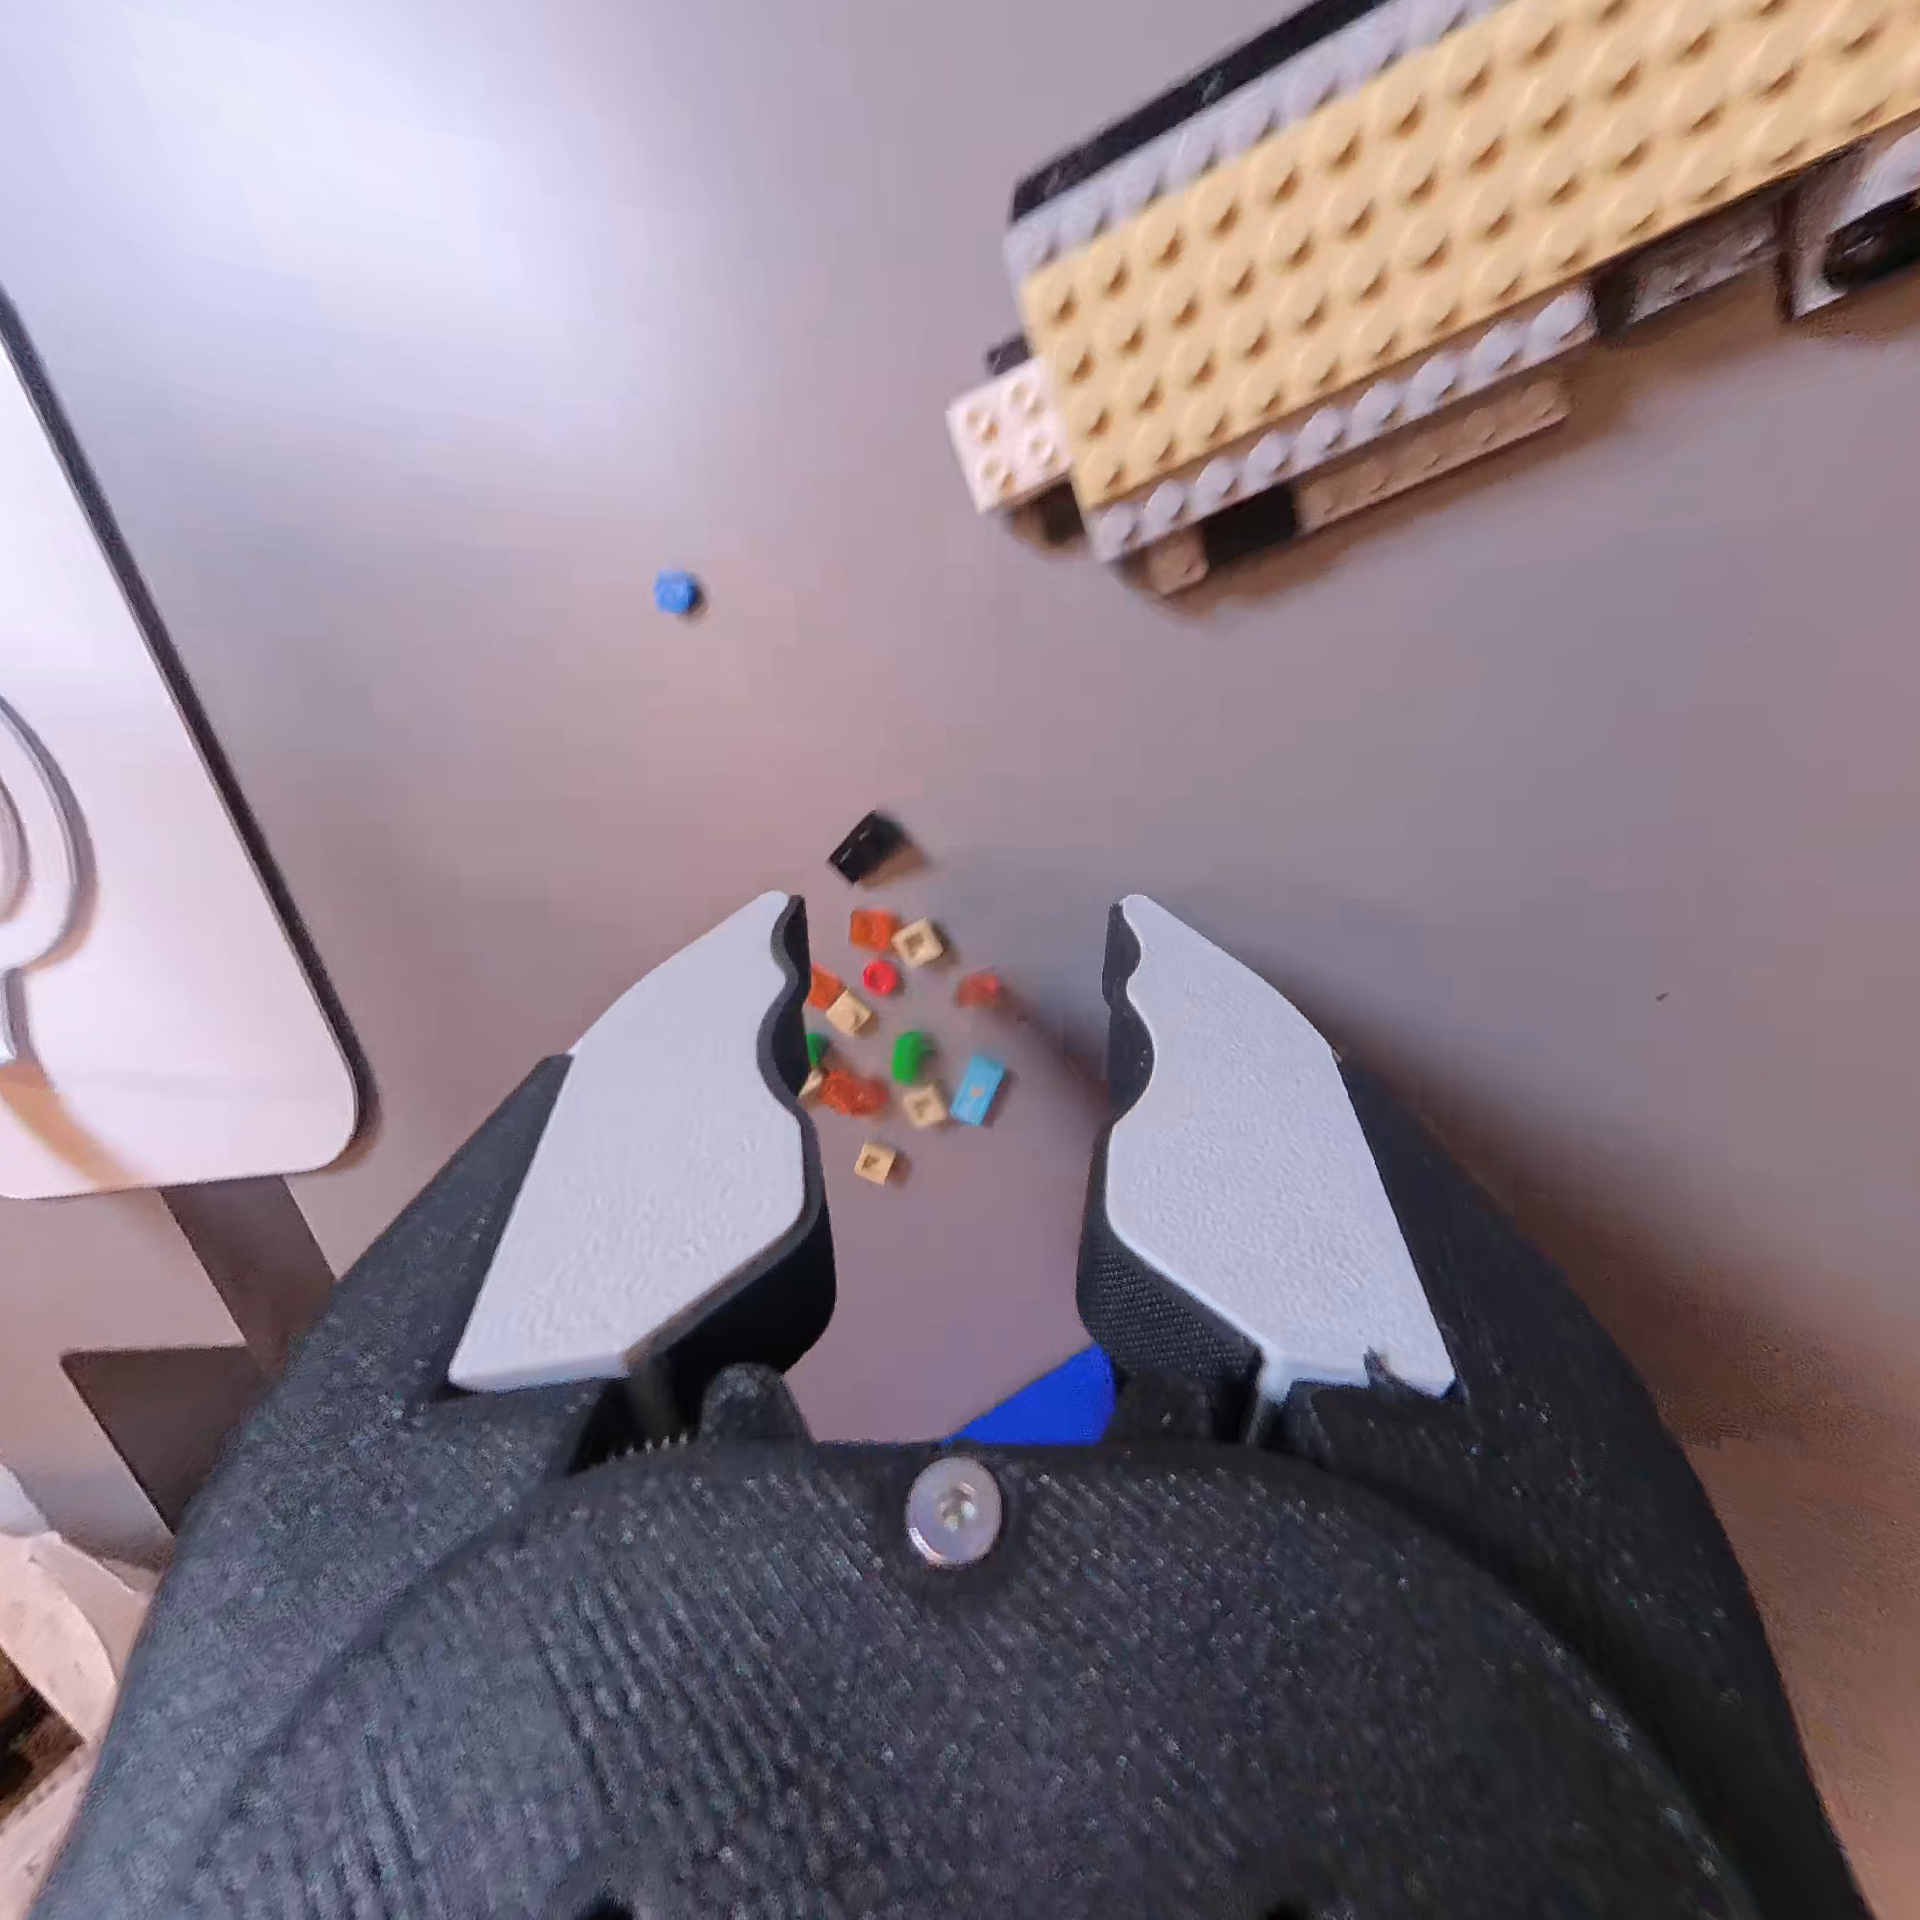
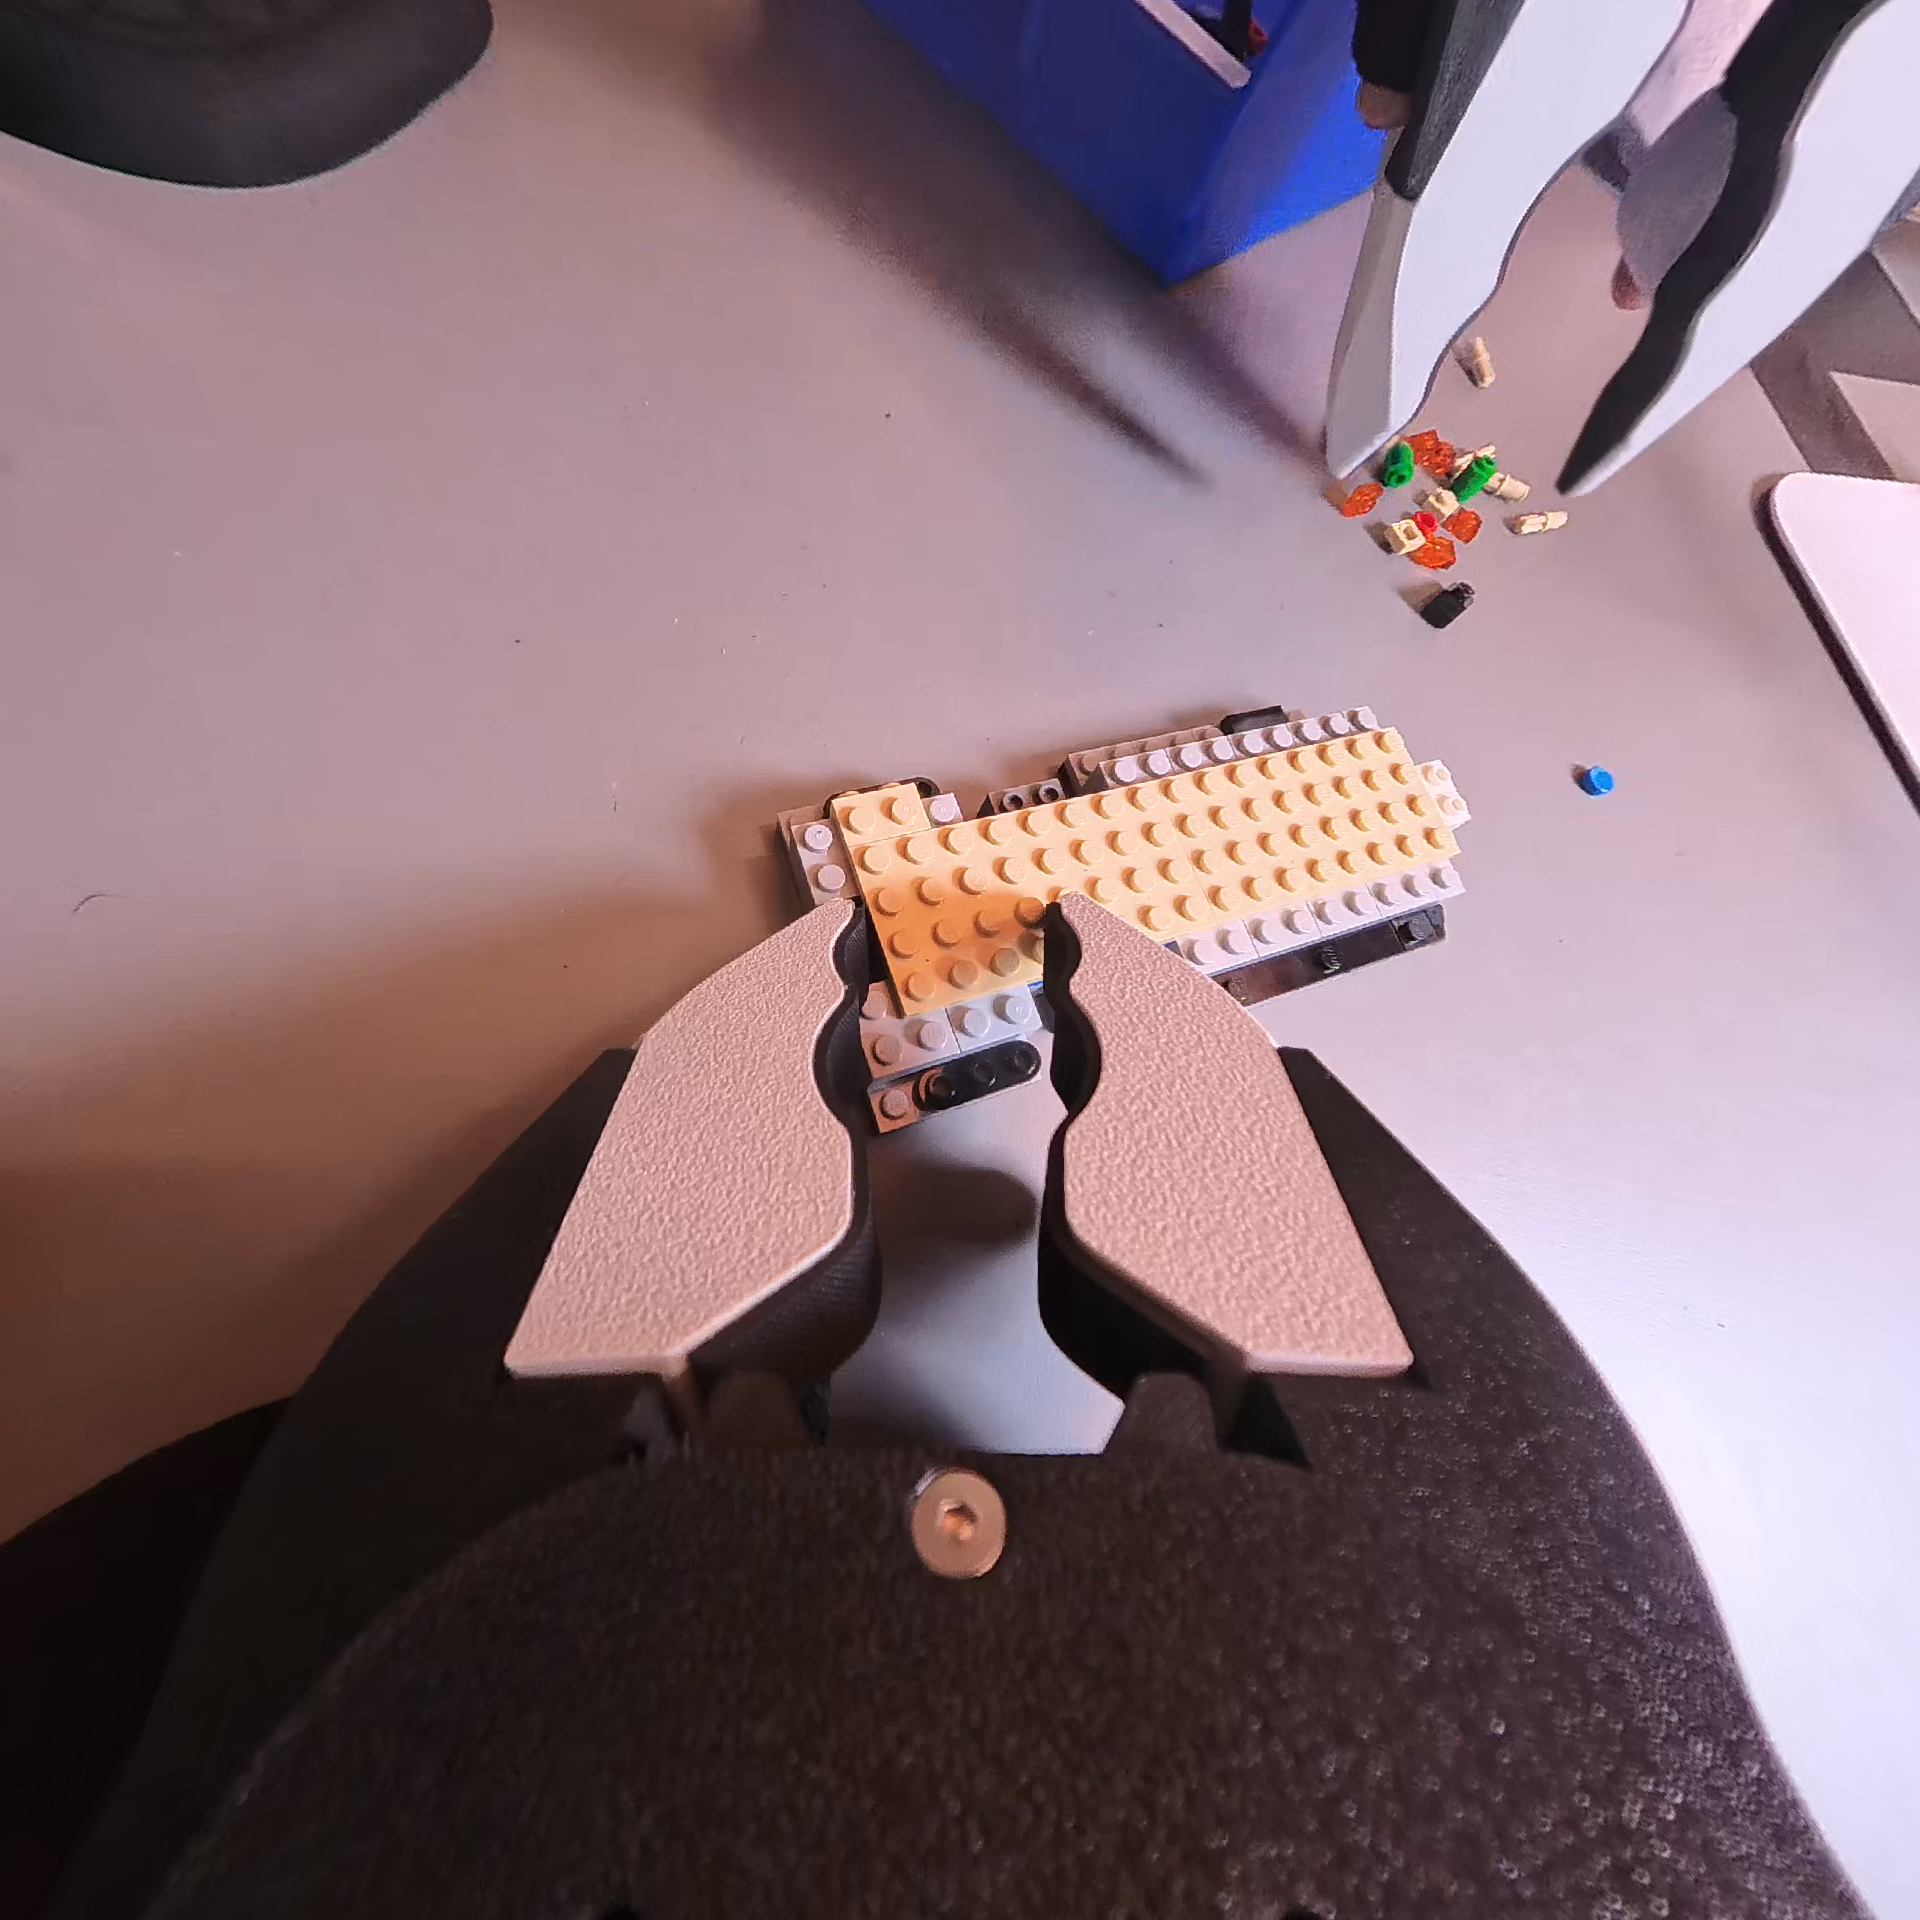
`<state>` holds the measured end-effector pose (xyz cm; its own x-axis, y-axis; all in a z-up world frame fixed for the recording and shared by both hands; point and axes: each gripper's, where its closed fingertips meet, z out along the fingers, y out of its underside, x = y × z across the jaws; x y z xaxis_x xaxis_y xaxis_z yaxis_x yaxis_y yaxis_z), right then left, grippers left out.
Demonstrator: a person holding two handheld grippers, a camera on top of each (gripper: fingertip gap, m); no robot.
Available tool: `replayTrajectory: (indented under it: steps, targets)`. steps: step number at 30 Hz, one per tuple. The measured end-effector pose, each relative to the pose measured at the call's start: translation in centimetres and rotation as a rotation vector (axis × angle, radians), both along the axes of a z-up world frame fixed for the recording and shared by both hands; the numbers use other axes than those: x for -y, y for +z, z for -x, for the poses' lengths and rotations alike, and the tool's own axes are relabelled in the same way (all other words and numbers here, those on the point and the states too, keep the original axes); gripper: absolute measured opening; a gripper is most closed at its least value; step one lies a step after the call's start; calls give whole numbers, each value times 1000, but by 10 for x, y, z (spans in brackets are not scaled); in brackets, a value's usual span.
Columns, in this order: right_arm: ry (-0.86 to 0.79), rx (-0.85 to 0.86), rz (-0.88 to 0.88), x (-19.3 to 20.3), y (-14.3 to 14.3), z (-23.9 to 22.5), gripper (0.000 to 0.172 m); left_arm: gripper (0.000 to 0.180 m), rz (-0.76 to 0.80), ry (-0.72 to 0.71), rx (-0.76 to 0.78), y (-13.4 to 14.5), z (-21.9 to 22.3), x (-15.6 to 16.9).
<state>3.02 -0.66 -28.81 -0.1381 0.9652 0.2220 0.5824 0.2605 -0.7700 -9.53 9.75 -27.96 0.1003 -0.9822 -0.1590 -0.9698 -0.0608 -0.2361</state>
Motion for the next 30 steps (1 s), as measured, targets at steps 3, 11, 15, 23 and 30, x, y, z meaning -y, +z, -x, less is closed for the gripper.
replayTrajectory:
  steps: [3, 11, 15, 23, 30]
  targets:
    - [68, 30, -28, 0, 0, -9, 32, 58, -43, -93, 75, 5, -31, 22]
    - [-26, 143, 119, -26, 13, -49, 47, 67, -137, -126, 200, -11, -75, 32]
    - [-335, 87, 300, -56, 22, -46, 62, 65, -160, -66, 253, -17, -84, 25]
    - [-332, 265, 303, -45, -3, -27, 55, 62, -221, -48, 304, -6, -89, 49]
    - [257, 323, 203, 0, -3, -26, 54, 72, -258, -130, 352, 5, -91, 74]
